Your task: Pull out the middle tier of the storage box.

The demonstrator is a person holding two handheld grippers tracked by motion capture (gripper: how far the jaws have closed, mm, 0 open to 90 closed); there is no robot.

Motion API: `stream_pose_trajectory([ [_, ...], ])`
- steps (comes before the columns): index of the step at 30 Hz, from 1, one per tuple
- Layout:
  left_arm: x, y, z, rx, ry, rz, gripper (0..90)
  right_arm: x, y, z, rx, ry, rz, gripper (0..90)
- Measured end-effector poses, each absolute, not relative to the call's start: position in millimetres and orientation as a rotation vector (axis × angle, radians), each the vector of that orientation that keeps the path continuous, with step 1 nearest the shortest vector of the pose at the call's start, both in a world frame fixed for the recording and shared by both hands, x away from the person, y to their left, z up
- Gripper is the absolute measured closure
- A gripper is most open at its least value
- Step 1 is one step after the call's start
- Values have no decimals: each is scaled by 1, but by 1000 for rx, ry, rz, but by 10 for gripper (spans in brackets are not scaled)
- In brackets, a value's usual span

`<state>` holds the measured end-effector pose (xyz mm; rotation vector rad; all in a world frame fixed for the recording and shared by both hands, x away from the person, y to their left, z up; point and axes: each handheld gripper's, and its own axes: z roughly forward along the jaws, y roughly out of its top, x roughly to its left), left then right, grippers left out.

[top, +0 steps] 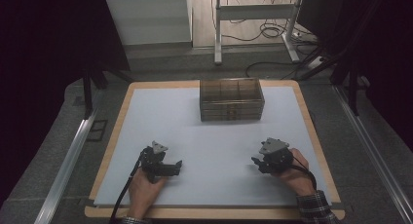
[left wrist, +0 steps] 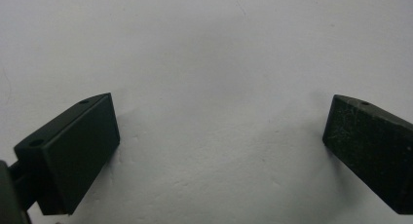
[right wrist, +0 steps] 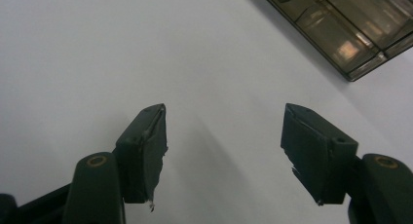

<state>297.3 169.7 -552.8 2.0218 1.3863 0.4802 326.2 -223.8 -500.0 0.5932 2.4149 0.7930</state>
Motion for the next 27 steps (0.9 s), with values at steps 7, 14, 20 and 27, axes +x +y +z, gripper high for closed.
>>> stream_pose_trajectory([
  [7,297,170,-553,2022,1386,480,0,331,-215,-500,542,2391,739,351],
  [14,297,170,-553,2022,1387,480,0,334,-207,-500,495,2362,692,351],
  [20,297,170,-553,2022,1386,480,0,338,-199,-501,447,2348,648,351],
  [27,297,170,-553,2022,1386,480,0,344,-192,-501,427,2316,616,352],
])
